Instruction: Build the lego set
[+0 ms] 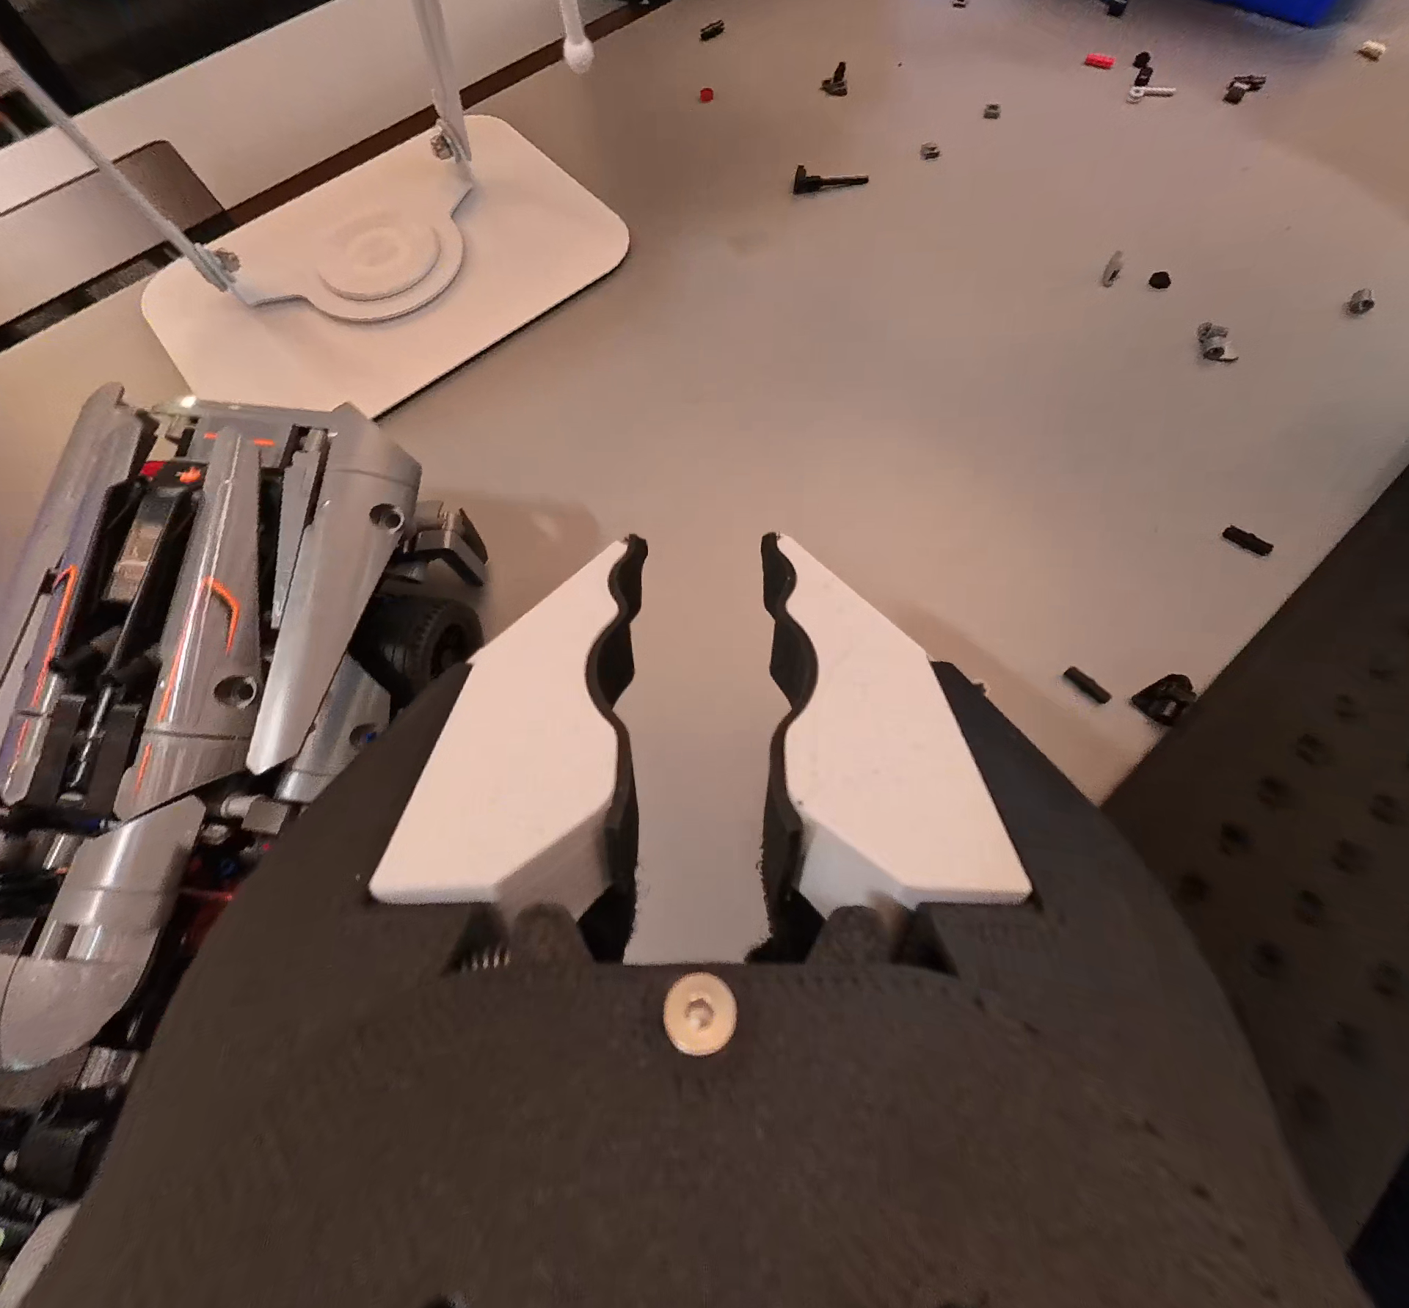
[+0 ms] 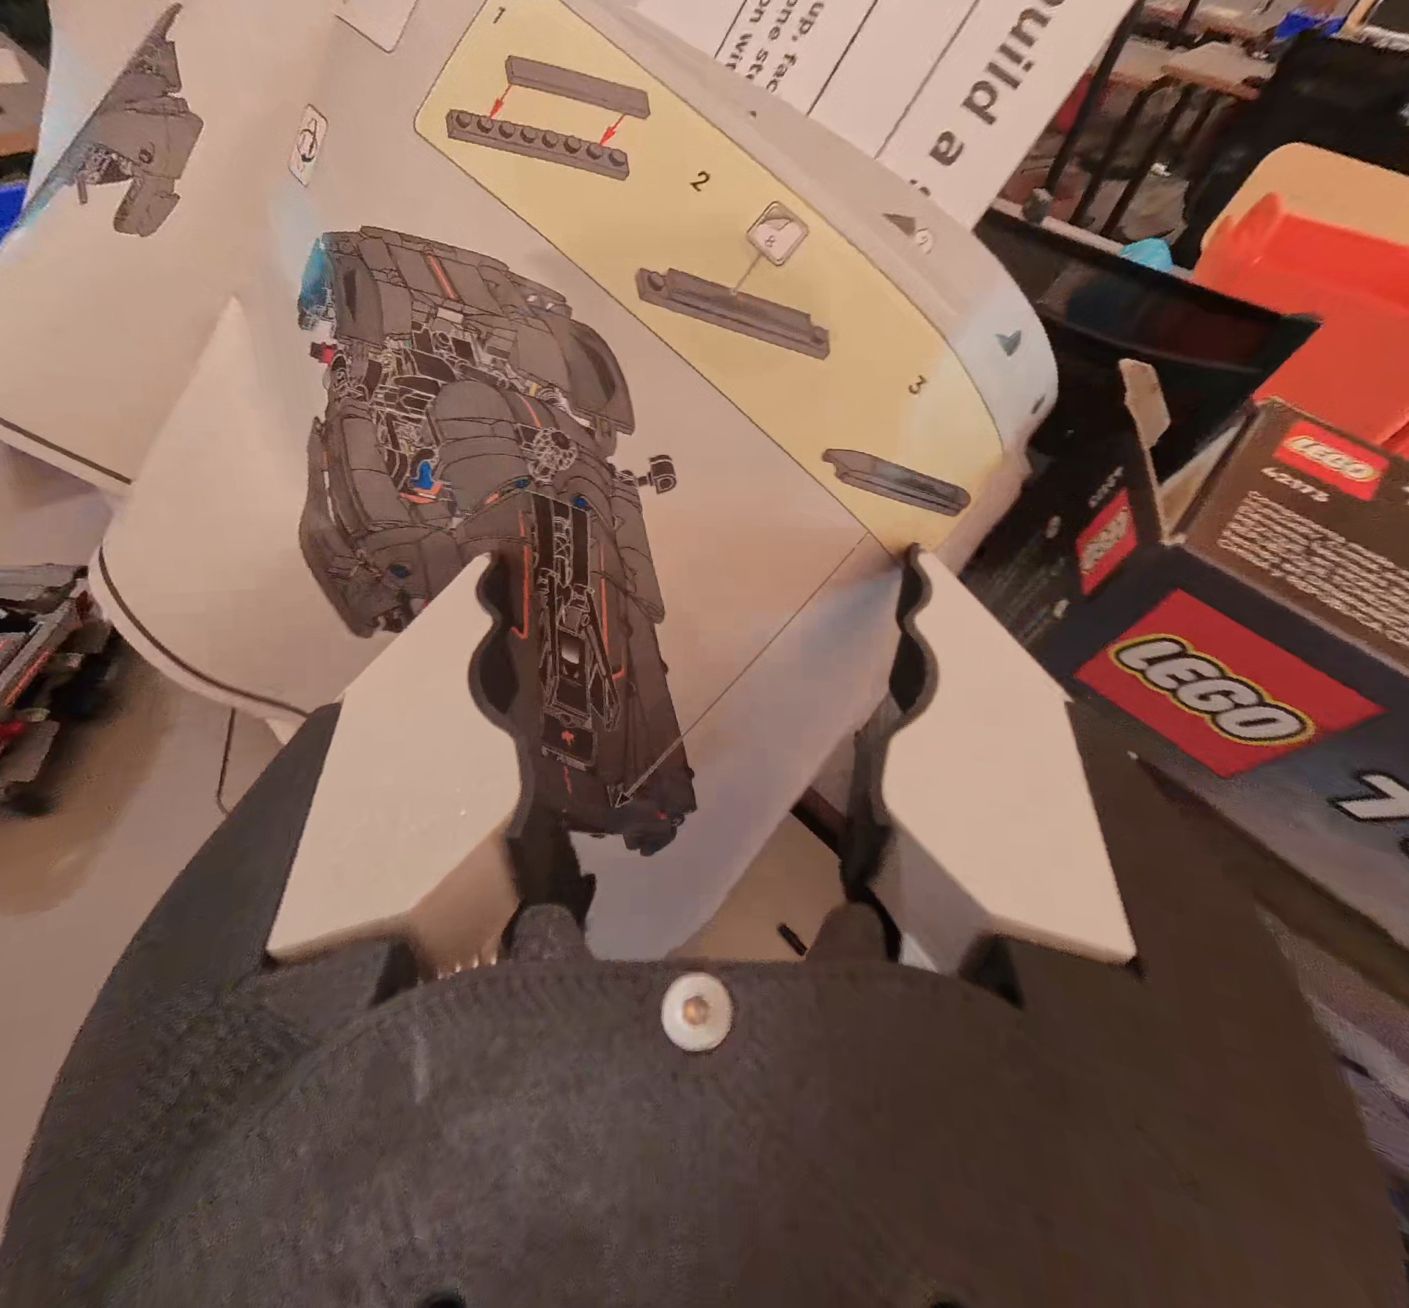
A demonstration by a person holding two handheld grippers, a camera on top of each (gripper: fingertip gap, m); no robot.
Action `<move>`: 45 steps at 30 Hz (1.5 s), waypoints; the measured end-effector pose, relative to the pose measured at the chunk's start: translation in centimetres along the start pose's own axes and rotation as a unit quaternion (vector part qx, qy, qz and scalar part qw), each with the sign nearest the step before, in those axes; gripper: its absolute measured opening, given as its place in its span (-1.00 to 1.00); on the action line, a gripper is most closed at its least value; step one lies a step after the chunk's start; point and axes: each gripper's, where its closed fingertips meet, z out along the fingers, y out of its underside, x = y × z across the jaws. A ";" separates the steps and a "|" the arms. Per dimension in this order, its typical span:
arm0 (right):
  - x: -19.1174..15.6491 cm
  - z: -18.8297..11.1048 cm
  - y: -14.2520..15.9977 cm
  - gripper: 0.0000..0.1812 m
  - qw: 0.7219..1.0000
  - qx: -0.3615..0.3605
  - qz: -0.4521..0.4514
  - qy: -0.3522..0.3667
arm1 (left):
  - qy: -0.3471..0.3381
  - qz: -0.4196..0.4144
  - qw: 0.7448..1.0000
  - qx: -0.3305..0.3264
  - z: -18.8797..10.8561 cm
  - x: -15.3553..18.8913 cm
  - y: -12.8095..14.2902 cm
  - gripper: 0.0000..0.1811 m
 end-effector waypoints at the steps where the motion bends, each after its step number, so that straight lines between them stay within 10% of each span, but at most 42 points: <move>1: -0.3 0.1 0.0 0.04 1.000 -0.001 -0.003 -0.004 | -0.001 -0.003 1.000 0.000 -0.2 -0.2 0.2 -0.67; 19: -3.3 -3.6 -2.7 -0.96 0.994 0.026 -0.096 0.039 | -0.010 0.040 0.999 0.025 -0.7 -2.1 -3.7 -0.68; 32: -10.9 -6.1 -8.3 -0.99 0.987 0.043 0.029 -0.155 | -0.182 0.207 0.955 0.113 5.4 -7.9 -20.8 0.08; 45: -12.8 -8.6 -12.9 -0.47 0.963 0.132 0.050 -0.229 | -0.199 0.109 0.950 0.212 1.0 -12.6 -24.7 -0.99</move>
